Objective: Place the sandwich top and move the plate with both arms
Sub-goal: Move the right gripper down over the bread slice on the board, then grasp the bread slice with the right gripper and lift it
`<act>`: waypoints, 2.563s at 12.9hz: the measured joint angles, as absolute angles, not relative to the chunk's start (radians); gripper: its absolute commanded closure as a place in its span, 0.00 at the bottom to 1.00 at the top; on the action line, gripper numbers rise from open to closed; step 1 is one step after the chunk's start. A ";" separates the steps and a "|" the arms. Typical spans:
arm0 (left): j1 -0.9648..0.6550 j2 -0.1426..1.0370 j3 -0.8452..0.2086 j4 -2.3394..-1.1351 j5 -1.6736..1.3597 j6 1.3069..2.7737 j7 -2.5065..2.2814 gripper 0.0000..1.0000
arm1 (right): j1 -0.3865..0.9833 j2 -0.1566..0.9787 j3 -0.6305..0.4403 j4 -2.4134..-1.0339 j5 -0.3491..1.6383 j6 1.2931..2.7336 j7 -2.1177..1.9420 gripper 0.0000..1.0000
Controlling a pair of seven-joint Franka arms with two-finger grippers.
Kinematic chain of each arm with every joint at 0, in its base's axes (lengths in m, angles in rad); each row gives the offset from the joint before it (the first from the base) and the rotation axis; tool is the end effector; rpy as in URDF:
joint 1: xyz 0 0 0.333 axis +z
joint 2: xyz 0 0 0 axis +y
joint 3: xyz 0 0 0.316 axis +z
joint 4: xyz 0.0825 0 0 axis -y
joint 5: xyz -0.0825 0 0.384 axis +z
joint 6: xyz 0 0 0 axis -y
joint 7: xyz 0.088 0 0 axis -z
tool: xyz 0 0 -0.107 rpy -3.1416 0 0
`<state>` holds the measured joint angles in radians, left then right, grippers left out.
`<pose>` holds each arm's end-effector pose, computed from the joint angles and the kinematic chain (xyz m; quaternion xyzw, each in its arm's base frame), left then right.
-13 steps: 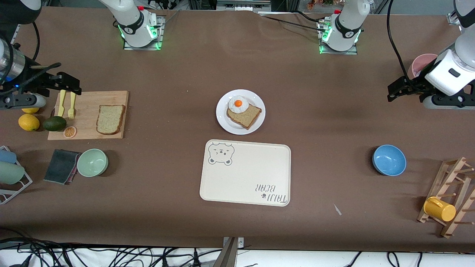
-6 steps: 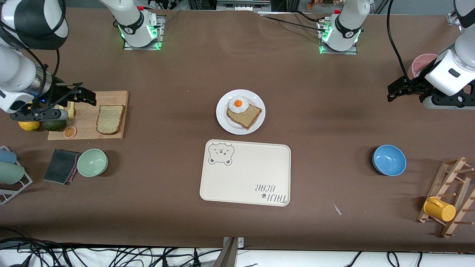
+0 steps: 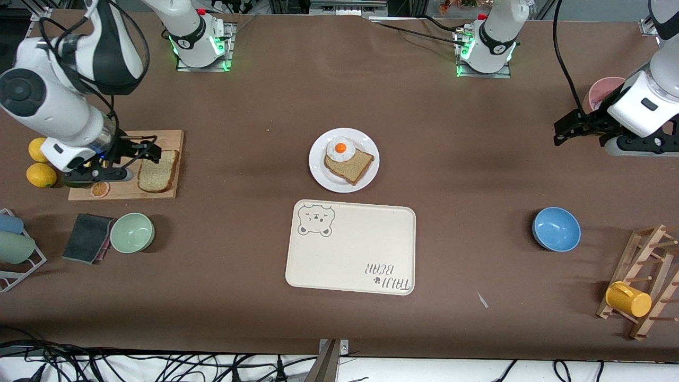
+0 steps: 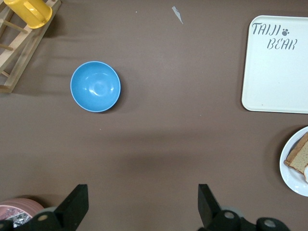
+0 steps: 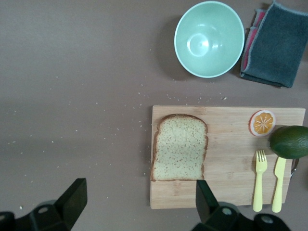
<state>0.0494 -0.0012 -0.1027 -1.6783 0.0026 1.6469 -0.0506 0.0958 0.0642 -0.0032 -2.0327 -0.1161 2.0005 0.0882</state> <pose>0.5567 -0.0295 0.5808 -0.9999 0.0015 0.0150 0.0021 0.5519 0.0442 0.4069 0.9971 0.0289 -0.0432 0.0558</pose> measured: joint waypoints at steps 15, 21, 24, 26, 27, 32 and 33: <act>0.049 -0.001 -0.103 -1.678 0.003 1.647 -0.050 0.00 | 0.095 0.222 -0.002 -2.279 -0.291 2.414 0.235 0.14; 0.049 -0.001 -0.103 -1.678 0.003 1.647 -0.050 0.00 | 0.094 0.260 -0.009 -2.284 -0.326 2.441 0.238 0.46; 0.049 -0.001 -0.103 -1.678 0.003 1.647 -0.050 0.00 | 0.093 0.274 -0.032 -2.309 -0.346 2.490 0.238 0.46; 0.049 -0.001 -0.103 -1.678 0.003 1.647 -0.050 0.00 | 0.093 0.283 -0.036 -2.321 -0.350 2.505 0.238 0.47; 0.049 -0.001 -0.103 -1.678 0.003 1.647 -0.049 0.00 | 0.093 0.286 -0.036 -2.323 -0.350 2.508 0.238 0.53; 0.049 -0.001 -0.103 -1.678 0.003 1.647 -0.049 0.00 | 0.093 0.298 -0.046 -2.343 -0.354 2.556 0.238 0.68; 0.049 -0.001 -0.103 -1.678 0.003 1.647 -0.049 0.00 | 0.093 0.297 -0.048 -2.343 -0.355 2.557 0.238 0.72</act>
<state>0.0495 -0.0012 -0.1026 -1.6783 0.0026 1.6469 -0.0494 0.0933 0.2974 -0.0478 -2.3426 -0.3545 2.5573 0.2379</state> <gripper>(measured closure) 0.000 0.630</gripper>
